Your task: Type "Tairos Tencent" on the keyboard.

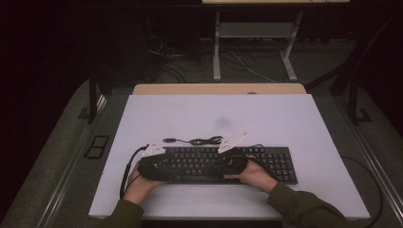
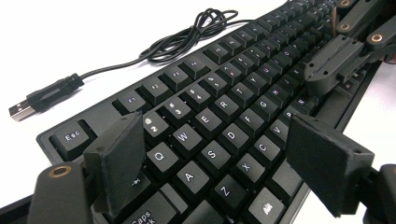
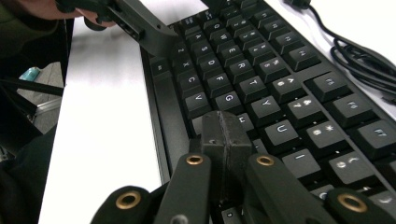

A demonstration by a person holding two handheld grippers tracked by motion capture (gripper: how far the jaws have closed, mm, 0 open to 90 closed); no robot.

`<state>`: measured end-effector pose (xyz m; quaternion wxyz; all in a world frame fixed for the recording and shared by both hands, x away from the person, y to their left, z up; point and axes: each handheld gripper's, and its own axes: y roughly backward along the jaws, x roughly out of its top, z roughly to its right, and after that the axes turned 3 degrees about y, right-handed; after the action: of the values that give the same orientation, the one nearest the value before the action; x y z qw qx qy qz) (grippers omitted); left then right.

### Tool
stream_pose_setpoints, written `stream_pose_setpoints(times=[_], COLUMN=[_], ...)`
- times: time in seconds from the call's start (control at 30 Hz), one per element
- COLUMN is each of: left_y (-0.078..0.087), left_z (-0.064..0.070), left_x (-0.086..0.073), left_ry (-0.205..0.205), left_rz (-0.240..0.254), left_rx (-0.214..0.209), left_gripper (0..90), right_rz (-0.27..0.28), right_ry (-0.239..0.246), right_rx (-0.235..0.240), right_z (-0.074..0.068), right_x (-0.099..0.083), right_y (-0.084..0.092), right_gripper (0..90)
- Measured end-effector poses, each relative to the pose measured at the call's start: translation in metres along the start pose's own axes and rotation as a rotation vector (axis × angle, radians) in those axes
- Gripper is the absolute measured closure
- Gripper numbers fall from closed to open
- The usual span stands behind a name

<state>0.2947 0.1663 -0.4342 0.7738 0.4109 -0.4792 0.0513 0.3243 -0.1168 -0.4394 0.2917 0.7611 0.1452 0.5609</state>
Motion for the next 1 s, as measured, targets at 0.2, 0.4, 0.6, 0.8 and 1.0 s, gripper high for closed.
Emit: stream_pose_setpoints(times=[0.2, 0.4, 0.6, 0.8, 1.0], left_y=[0.0, 0.0001, 0.0, -0.0002, -0.001], left_z=[0.0, -0.0002, 0.0001, 0.0, 0.0014], left_x=[-0.0001, -0.0001, 0.0, 0.0005, 0.0034], left_ry=[0.002, 0.002, -0.002, -0.004, -0.016], left_rz=[0.002, 0.002, 0.001, 0.003, 0.007], left_rx=[0.001, 0.001, 0.001, -0.001, -0.019], left_gripper=[18.8, 18.8, 18.9, 19.3, 27.0], right_rz=[-0.013, -0.023, -0.028, -0.011, 0.004], right_ry=[0.006, 0.011, 0.012, 0.008, 0.002], right_rx=[0.0, -0.005, -0.007, -0.004, -0.016], right_z=[-0.0008, -0.0011, -0.002, -0.0014, 0.0002], right_x=[-0.0009, -0.0012, -0.0014, -0.0007, -0.0008], right_y=[-0.0033, -0.0045, -0.0056, -0.0026, 0.0029], right_gripper=[89.4, 89.4, 89.4, 88.4, 84.5])
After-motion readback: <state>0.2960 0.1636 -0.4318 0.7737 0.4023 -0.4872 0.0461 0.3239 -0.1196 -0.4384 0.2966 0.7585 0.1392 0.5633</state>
